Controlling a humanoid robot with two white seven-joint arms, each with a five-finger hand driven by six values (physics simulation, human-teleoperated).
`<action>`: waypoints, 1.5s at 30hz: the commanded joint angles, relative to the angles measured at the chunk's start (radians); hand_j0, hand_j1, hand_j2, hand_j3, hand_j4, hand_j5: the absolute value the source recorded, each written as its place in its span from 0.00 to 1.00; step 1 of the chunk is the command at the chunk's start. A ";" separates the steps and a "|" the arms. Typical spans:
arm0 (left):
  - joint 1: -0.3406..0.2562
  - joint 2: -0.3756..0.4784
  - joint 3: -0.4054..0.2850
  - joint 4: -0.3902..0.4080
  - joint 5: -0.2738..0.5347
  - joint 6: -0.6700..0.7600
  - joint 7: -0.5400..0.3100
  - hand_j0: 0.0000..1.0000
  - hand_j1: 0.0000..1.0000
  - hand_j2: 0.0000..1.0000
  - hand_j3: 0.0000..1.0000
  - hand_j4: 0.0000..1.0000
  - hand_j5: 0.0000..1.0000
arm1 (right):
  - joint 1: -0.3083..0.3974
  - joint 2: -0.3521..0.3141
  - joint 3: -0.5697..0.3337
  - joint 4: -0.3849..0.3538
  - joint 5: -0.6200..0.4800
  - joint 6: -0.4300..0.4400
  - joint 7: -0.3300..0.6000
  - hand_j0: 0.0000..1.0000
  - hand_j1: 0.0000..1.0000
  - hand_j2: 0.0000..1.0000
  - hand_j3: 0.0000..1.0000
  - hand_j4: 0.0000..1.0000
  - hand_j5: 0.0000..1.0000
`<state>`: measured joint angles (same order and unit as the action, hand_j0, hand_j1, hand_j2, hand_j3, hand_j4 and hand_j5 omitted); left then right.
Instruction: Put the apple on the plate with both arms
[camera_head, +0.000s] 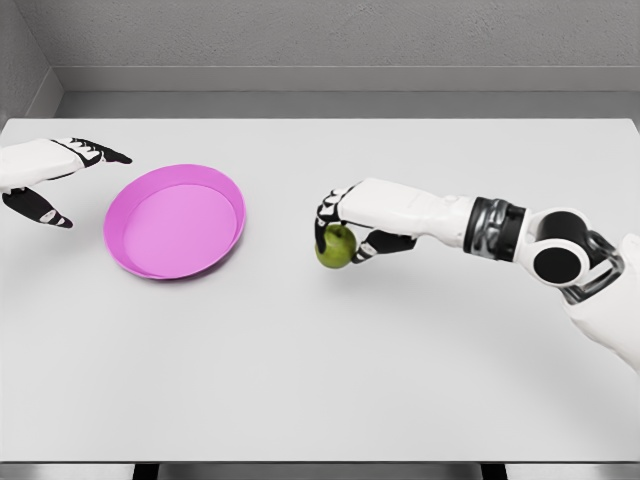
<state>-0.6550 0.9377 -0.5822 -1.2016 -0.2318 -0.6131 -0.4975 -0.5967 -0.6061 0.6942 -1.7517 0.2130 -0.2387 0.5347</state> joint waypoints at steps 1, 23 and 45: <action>0.000 0.001 0.001 0.000 0.006 0.002 0.000 1.00 1.00 1.00 1.00 1.00 1.00 | -0.002 0.002 0.008 0.000 -0.004 0.002 -0.001 0.39 0.39 0.39 0.39 0.39 0.39; -0.075 -0.114 -0.034 -0.225 -0.308 0.002 0.000 1.00 1.00 1.00 1.00 1.00 1.00 | 0.080 -0.403 -0.392 0.113 -0.003 0.010 0.007 1.00 1.00 1.00 1.00 1.00 1.00; -0.318 -0.346 -0.570 -0.414 -0.236 0.002 -0.013 1.00 1.00 1.00 1.00 1.00 1.00 | 0.110 -0.379 -0.300 0.084 -0.004 -0.097 0.007 1.00 1.00 1.00 1.00 1.00 1.00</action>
<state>-0.9725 0.5943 -1.1198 -1.6156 -0.4890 -0.6129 -0.5098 -0.4863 -0.9869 0.3928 -1.6663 0.2123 -0.3373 0.5419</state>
